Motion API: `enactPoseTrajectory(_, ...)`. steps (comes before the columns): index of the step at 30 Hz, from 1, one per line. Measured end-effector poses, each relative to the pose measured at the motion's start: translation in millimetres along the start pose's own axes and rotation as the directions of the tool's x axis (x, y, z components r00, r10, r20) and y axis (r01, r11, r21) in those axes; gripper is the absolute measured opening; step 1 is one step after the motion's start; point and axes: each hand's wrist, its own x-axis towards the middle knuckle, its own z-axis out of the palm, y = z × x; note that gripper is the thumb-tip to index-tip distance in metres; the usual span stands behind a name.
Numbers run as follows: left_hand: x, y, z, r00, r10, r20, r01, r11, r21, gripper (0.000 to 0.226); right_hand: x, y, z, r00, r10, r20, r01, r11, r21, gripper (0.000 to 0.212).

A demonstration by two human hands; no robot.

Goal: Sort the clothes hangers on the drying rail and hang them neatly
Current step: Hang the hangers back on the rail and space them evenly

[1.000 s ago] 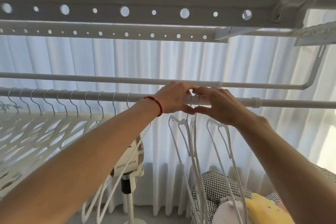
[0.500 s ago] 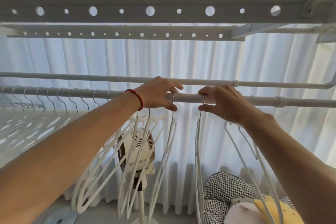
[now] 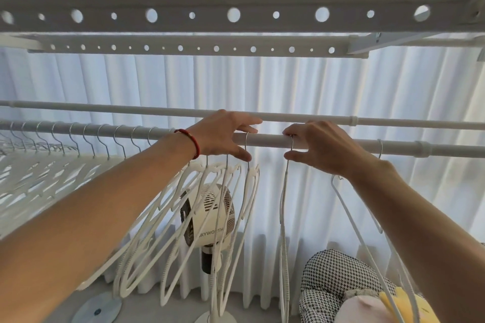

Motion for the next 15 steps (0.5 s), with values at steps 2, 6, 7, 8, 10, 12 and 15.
enactPoseTrajectory(2,-5,-6,-6,1.000,0.002,0.003,-0.002,0.999,0.039,0.100,3,-3,1,1.000,-0.012,-0.005,0.012,1.000,0.005,0.041)
enactPoseTrajectory(6,-19,-24,-21,0.999,-0.031,0.013,0.029,0.995,0.094,0.103,11,-18,6,0.996,-0.070,-0.060,0.072,0.997,0.035,0.055)
enactPoseTrajectory(7,-22,-28,-24,0.999,-0.046,0.013,0.044,0.994,0.099,0.101,15,-24,8,0.993,-0.090,-0.078,0.092,0.995,0.029,0.058)
enactPoseTrajectory(8,-25,-32,-25,0.998,-0.058,0.009,0.057,0.993,0.099,0.098,20,-30,11,0.990,-0.105,-0.092,0.107,0.994,0.019,0.060)
enactPoseTrajectory(10,-28,-37,-26,0.998,-0.061,-0.011,0.062,0.994,0.089,0.090,29,-40,15,0.988,-0.116,-0.101,0.116,0.993,0.004,0.063)
enactPoseTrajectory(12,-30,-39,-24,0.998,-0.042,-0.039,0.044,0.996,0.073,0.084,37,-48,20,0.991,-0.106,-0.084,0.106,0.994,-0.006,0.063)
enactPoseTrajectory(15,-30,-39,-21,0.998,-0.017,-0.065,0.021,0.998,0.060,0.081,42,-53,25,0.996,-0.082,-0.042,0.082,0.997,-0.011,0.060)
